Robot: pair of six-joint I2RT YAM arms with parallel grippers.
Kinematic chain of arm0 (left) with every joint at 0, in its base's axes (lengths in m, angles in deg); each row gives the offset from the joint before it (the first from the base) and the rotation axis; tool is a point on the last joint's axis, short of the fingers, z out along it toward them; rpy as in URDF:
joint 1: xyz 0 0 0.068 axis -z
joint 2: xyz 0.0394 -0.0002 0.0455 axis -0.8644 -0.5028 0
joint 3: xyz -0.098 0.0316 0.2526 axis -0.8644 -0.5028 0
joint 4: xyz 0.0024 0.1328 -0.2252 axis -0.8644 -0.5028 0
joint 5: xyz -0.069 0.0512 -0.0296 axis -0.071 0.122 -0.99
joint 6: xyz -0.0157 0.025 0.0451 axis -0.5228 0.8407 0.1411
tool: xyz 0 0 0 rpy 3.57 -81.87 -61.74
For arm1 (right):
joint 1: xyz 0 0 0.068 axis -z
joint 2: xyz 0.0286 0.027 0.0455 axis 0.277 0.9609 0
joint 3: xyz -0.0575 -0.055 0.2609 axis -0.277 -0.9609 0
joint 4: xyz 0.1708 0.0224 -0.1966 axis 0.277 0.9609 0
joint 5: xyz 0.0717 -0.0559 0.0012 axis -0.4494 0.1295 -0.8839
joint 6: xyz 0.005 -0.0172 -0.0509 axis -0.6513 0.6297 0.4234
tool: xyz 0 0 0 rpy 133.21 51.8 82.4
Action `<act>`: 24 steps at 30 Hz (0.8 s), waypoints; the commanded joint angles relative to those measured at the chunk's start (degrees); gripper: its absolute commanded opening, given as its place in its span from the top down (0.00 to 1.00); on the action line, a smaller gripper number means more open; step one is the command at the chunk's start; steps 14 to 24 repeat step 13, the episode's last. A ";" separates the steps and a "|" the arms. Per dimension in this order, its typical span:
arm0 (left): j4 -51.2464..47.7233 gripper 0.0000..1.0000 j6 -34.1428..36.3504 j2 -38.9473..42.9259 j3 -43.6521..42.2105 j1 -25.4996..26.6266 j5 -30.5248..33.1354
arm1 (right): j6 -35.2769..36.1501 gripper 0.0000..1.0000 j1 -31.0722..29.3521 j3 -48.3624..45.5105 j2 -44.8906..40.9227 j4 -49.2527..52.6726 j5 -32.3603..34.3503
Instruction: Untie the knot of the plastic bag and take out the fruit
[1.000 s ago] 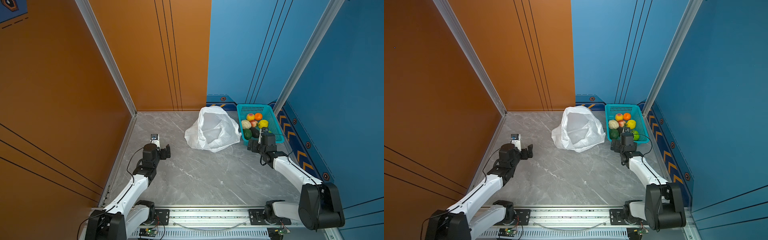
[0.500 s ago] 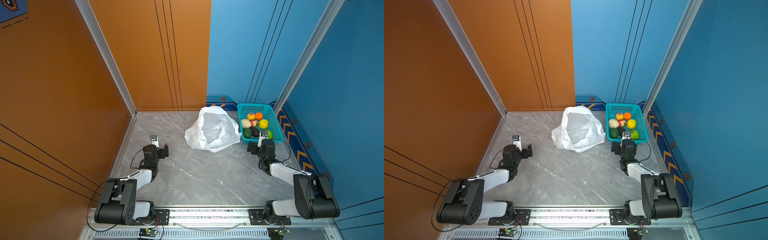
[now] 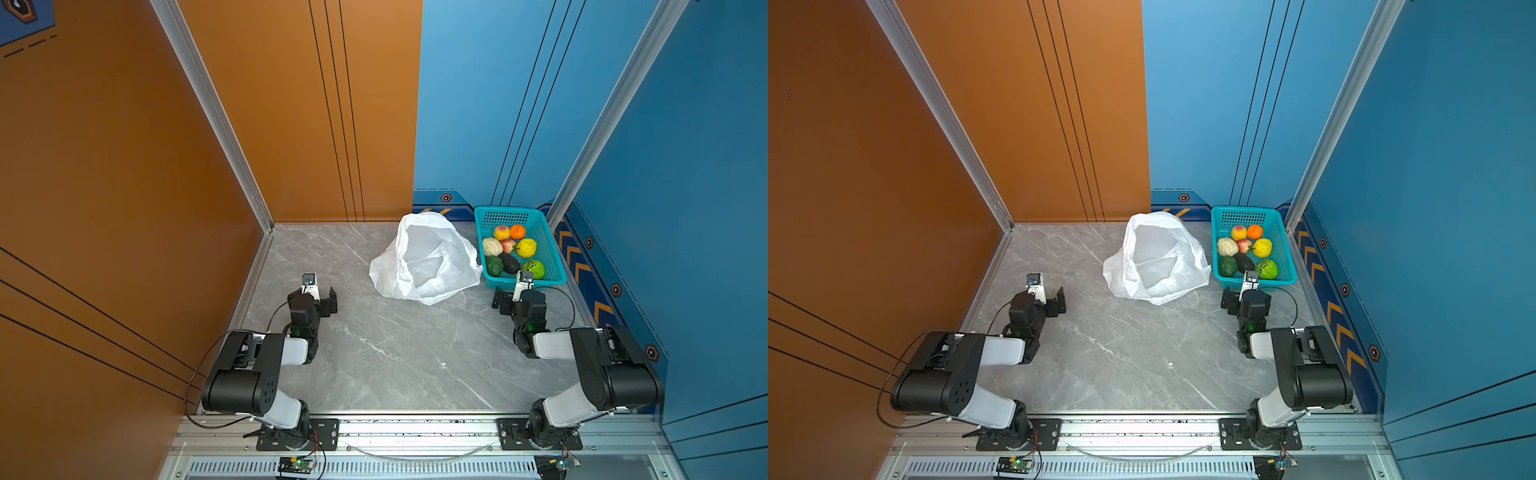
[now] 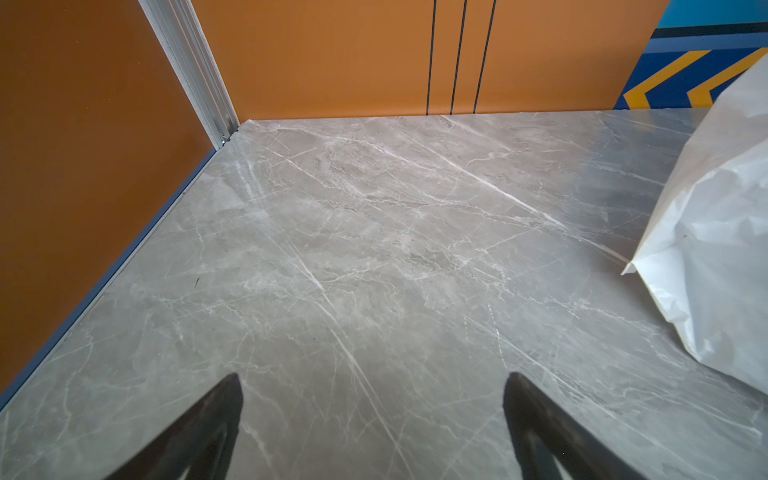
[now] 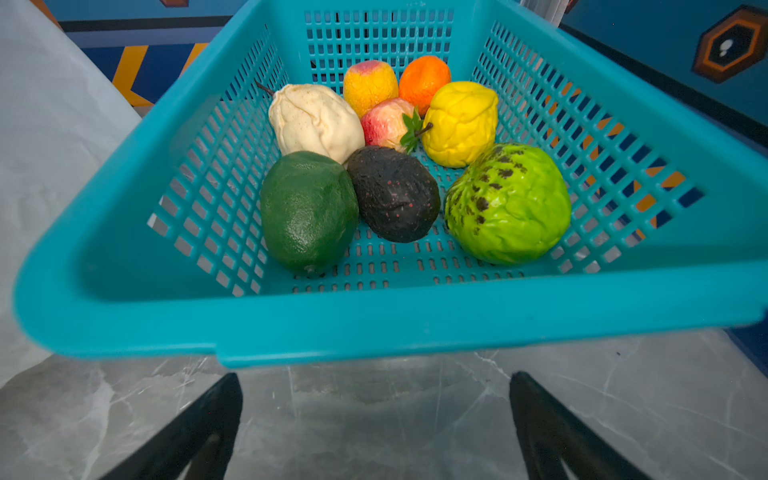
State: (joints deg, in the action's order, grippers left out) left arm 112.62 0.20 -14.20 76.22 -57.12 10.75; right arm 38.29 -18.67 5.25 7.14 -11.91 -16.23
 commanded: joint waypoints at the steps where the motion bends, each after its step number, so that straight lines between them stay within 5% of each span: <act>1: 4.06 0.02 1.54 -1.40 -0.77 0.68 1.58 | 1.32 0.00 -0.37 -0.72 0.17 -4.08 1.50; 24: 5.00 0.02 2.24 -2.05 -0.94 1.24 2.11 | 0.96 0.00 0.13 -0.36 0.17 -3.41 0.53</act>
